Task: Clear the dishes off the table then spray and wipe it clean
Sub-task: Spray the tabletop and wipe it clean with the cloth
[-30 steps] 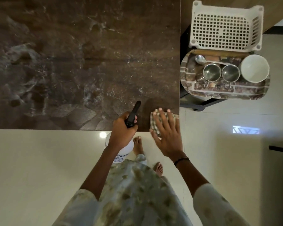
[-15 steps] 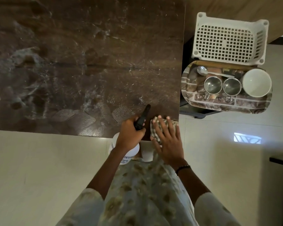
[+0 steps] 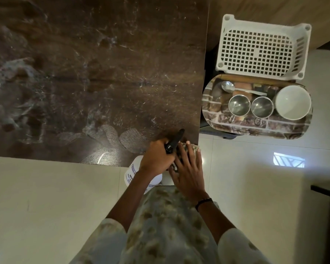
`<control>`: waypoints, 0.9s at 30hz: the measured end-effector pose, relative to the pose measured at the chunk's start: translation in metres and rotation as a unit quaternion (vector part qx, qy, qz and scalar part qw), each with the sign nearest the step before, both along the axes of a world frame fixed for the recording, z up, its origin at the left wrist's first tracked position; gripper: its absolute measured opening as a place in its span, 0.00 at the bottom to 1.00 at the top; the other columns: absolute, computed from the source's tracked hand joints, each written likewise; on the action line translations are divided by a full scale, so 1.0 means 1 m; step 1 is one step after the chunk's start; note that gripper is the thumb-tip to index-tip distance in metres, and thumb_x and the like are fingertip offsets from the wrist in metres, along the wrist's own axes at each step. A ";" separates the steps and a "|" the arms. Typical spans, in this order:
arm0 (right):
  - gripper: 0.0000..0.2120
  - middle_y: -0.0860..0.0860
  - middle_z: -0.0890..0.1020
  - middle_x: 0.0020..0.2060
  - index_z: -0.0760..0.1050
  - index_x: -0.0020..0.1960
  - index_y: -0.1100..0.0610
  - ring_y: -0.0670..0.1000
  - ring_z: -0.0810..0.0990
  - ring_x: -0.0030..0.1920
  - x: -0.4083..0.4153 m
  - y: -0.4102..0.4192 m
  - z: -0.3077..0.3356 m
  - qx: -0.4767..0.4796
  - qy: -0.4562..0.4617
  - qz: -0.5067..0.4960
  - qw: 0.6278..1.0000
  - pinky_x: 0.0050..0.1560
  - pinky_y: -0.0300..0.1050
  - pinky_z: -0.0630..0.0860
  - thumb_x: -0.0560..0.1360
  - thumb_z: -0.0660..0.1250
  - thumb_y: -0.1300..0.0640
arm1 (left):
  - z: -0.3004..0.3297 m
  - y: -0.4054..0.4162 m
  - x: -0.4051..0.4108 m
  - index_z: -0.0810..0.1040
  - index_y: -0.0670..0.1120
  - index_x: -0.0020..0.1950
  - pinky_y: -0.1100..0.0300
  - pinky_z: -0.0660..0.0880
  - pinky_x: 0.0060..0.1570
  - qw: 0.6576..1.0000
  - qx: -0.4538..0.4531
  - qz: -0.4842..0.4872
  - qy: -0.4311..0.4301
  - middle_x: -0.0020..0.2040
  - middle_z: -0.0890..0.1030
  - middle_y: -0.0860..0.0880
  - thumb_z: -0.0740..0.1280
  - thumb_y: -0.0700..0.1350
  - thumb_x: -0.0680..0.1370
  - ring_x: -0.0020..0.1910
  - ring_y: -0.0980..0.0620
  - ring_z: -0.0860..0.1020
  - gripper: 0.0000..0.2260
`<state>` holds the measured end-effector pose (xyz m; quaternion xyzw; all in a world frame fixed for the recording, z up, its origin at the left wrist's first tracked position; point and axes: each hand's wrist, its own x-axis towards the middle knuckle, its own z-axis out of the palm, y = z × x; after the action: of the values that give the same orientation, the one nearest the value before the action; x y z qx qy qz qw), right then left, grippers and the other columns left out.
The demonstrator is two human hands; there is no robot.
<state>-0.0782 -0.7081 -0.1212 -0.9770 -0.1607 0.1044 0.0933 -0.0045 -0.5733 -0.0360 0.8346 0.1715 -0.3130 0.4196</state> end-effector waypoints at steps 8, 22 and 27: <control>0.31 0.54 0.61 0.77 0.53 0.79 0.51 0.59 0.57 0.77 0.008 -0.008 0.002 0.026 0.018 -0.006 0.999 0.76 0.58 0.52 0.78 0.57 0.46 | 0.003 0.013 0.000 0.76 0.45 0.37 0.60 0.67 0.31 0.997 0.022 0.077 0.016 0.29 0.75 0.47 0.65 0.35 0.70 0.29 0.48 0.73 0.06; 0.29 0.53 0.54 0.79 0.55 0.79 0.51 0.59 0.47 0.79 0.110 0.044 -0.003 0.058 0.025 0.006 0.998 0.77 0.60 0.43 0.80 0.54 0.43 | 0.008 0.035 0.011 0.80 0.40 0.46 0.45 0.76 0.50 0.987 0.016 0.154 -0.047 0.42 0.82 0.39 0.67 0.41 0.68 0.44 0.40 0.80 0.09; 0.30 0.52 0.57 0.79 0.56 0.79 0.51 0.57 0.51 0.79 0.083 -0.012 -0.005 0.039 0.022 0.074 0.996 0.76 0.60 0.54 0.80 0.54 0.42 | 0.008 0.038 0.015 0.79 0.39 0.45 0.44 0.76 0.46 0.990 0.025 0.133 -0.045 0.41 0.82 0.38 0.67 0.35 0.69 0.42 0.39 0.79 0.06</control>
<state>0.0052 -0.7202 -0.1263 -0.9555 -0.2348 0.1257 0.1271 0.0103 -0.5353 -0.0278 0.8278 0.2700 -0.2117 0.4439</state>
